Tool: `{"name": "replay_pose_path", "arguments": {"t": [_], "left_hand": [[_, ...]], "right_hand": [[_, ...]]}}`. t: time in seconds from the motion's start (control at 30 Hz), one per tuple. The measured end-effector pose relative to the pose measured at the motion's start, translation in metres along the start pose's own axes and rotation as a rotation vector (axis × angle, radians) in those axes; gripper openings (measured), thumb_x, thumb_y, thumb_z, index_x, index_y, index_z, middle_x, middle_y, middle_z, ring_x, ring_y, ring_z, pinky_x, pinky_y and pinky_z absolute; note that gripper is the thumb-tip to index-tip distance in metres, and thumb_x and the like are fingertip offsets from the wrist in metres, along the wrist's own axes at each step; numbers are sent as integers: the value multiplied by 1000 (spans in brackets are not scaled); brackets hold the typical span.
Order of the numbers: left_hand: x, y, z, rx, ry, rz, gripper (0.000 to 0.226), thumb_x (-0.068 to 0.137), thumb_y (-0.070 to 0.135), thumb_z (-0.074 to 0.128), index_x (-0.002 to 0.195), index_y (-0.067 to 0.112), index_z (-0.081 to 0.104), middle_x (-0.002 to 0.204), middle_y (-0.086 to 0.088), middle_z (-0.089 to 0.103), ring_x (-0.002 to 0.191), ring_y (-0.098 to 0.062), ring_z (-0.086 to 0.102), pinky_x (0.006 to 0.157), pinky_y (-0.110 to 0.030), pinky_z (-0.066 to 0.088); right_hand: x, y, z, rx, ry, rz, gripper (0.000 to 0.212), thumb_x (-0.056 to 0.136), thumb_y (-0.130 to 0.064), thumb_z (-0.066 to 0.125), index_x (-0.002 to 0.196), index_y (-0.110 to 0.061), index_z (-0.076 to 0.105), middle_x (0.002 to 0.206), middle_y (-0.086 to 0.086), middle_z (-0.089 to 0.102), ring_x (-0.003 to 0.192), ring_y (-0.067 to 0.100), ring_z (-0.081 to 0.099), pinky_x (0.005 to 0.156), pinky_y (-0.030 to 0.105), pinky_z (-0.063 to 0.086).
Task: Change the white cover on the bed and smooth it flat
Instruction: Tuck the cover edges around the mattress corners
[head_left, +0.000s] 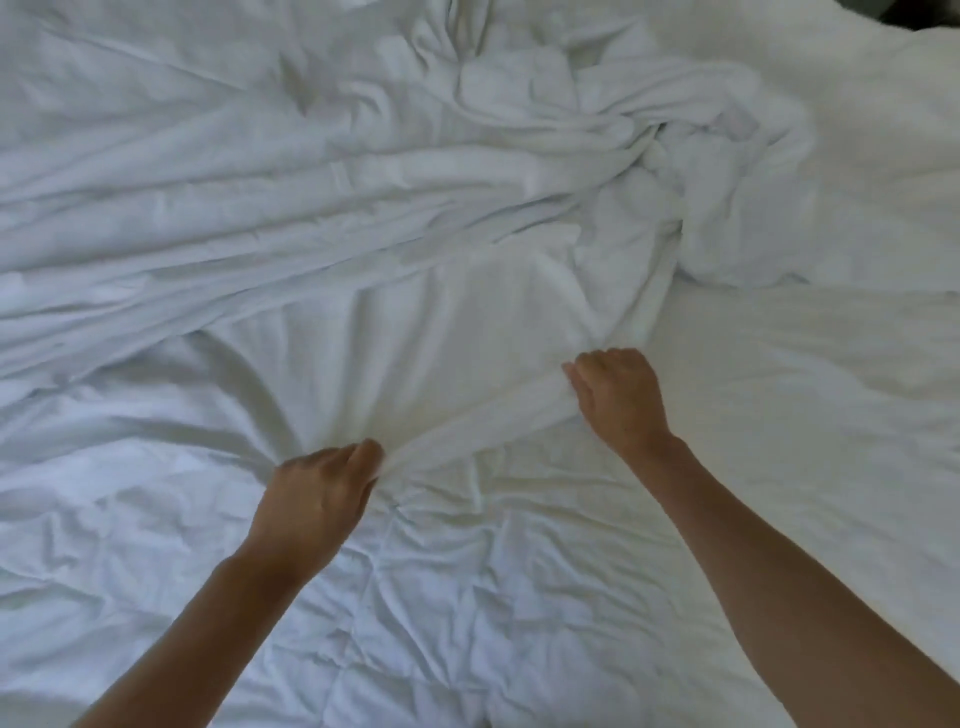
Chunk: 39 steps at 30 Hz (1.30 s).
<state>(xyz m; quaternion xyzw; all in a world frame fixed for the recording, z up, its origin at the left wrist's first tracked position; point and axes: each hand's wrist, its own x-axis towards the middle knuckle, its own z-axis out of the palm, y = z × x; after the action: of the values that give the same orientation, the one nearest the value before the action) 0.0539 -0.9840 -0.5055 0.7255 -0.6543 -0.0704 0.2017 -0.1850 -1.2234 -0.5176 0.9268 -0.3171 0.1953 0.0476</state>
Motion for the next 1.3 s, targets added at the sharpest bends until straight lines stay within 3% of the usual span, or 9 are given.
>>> {"name": "replay_pose_path", "arguments": {"t": [0.4, 0.5, 0.57, 0.7, 0.87, 0.97, 1.07, 1.17, 1.3], "left_hand": [[-156, -26, -56, 44, -97, 110, 5, 80, 23, 42, 84, 20, 42, 56, -2, 51, 44, -28, 54, 39, -31, 43], [-161, -20, -47, 88, -110, 112, 18, 87, 27, 42, 97, 15, 51, 72, -5, 57, 59, -28, 59, 45, -37, 51], [-162, -5, -29, 66, -121, 112, 36, 97, 40, 34, 110, 12, 53, 90, -8, 62, 78, -26, 58, 54, -38, 54], [-137, 55, 22, 8, -152, 45, 49, 97, 50, 32, 119, 11, 50, 106, -12, 62, 92, -27, 56, 71, -37, 47], [-42, 152, 86, -58, -133, -87, 54, 73, 30, 67, 120, 7, 53, 106, -11, 60, 87, -31, 60, 68, -39, 50], [20, 196, 115, -47, -61, -137, 57, 70, 31, 76, 116, 2, 57, 101, -14, 61, 84, -32, 60, 65, -40, 50], [60, 220, 123, -4, -32, -202, 45, 78, 24, 72, 115, 2, 59, 93, -11, 61, 74, -27, 60, 53, -36, 50], [68, 219, 107, 18, 16, -205, 19, 78, 1, 74, 91, 6, 62, 65, -3, 51, 42, -19, 48, 36, -25, 32], [68, 205, 55, -8, 117, -152, 4, 88, 7, 58, 85, 8, 55, 57, -2, 50, 36, -22, 45, 40, -21, 25]], "right_hand": [[-132, -172, -76, -4, -221, 197, 39, 94, -28, 47, 57, -18, 50, 44, -2, 45, 41, 20, 47, 52, 28, 40], [-146, -174, -62, 20, -329, 183, 27, 82, -22, 71, 58, -19, 57, 49, -3, 52, 47, 19, 53, 56, 27, 45], [-153, -166, -57, 169, -302, 218, 18, 85, -22, 68, 69, -17, 60, 64, -1, 57, 62, 21, 56, 68, 28, 42], [-140, -126, -53, 423, 49, 712, 31, 95, -32, 42, 105, -7, 59, 103, 6, 61, 98, 21, 54, 87, 23, 40], [-106, -11, -26, 527, 163, 1201, 65, 90, -36, 61, 141, -3, 37, 130, 10, 51, 112, 23, 54, 96, 42, 47], [-59, 43, -9, 544, 86, 1169, 93, 75, -46, 76, 146, -8, 30, 137, 7, 49, 119, 20, 51, 96, 34, 46], [-25, 61, 5, 538, 146, 1143, 71, 78, -41, 74, 132, -6, 44, 124, 7, 57, 114, 24, 54, 83, 29, 45], [-16, 74, 5, 405, 250, 1093, 54, 91, -26, 61, 136, 0, 45, 122, 13, 60, 112, 30, 56, 84, 34, 45], [-9, 119, -43, 276, 472, 858, 33, 96, -20, 45, 114, 5, 56, 97, 16, 69, 86, 32, 64, 67, 31, 41]]}}
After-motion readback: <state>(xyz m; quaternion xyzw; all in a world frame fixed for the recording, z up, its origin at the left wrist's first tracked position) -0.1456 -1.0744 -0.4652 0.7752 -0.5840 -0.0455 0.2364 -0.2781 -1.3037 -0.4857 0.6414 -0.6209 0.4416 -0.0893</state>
